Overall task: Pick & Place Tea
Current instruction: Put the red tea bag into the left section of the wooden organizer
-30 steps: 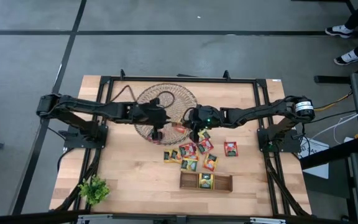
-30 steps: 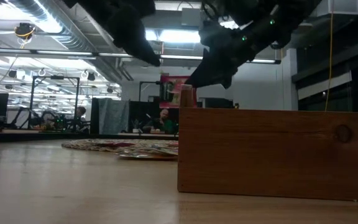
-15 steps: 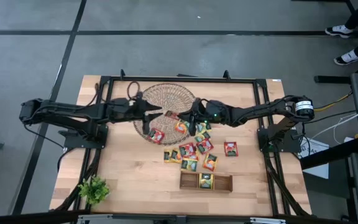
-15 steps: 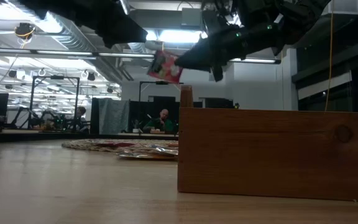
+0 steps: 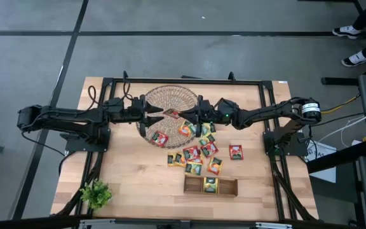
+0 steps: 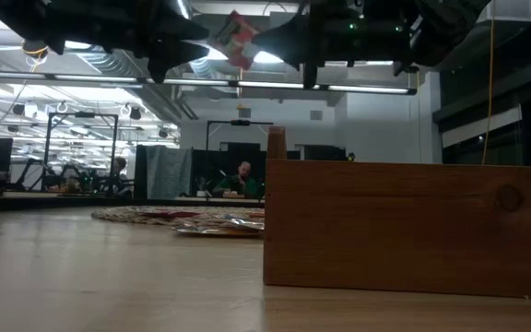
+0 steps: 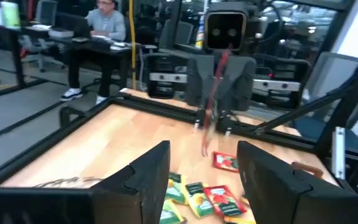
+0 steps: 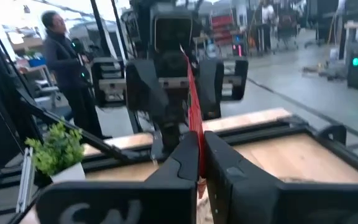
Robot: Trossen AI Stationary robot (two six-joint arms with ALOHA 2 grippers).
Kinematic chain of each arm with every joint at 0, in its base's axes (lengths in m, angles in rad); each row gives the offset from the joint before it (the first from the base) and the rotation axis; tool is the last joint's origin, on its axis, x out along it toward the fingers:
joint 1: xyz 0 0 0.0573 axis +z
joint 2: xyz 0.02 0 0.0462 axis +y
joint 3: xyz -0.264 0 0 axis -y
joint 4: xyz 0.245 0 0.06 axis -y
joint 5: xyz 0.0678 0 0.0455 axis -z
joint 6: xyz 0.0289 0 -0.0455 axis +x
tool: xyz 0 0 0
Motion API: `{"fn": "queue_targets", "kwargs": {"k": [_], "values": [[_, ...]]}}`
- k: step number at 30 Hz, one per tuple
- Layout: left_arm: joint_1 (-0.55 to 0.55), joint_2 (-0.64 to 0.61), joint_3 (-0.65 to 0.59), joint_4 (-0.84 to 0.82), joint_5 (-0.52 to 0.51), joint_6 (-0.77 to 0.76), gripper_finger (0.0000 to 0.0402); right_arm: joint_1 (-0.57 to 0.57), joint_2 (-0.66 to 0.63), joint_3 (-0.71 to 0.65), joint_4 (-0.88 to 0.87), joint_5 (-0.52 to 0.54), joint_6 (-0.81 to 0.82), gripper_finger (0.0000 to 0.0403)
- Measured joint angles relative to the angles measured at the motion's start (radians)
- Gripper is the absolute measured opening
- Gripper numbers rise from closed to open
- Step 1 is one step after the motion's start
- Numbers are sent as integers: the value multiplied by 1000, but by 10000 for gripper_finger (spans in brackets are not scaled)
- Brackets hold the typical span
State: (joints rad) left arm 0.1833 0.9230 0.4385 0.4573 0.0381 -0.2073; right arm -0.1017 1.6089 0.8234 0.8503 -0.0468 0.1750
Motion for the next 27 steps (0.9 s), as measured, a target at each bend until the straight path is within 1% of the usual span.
{"fn": "queue_targets", "kwargs": {"k": [6, 8, 12, 14, 17, 24, 27], "values": [[0, 55, 0, 128, 45, 9, 190, 0, 0, 0, 32, -8, 0, 13], [0, 72, 0, 159, 38, 11, 187, 0, 0, 0, 39, -9, -1, 13], [0, 101, 0, 205, -8, 32, 174, 0, 0, 0, 41, -9, 0, 13], [0, 110, 0, 221, -17, 47, 158, 0, 0, 0, 41, -9, -1, 14], [0, 110, 0, 228, -17, 65, 124, 0, 0, 0, 40, -9, -1, 14], [0, 109, 0, 224, -10, 72, 14, 0, 0, 0, 37, -8, -4, 18], [0, 109, 0, 220, 0, 72, 5, 0, 0, 1, 16, -8, -3, 35]]}}
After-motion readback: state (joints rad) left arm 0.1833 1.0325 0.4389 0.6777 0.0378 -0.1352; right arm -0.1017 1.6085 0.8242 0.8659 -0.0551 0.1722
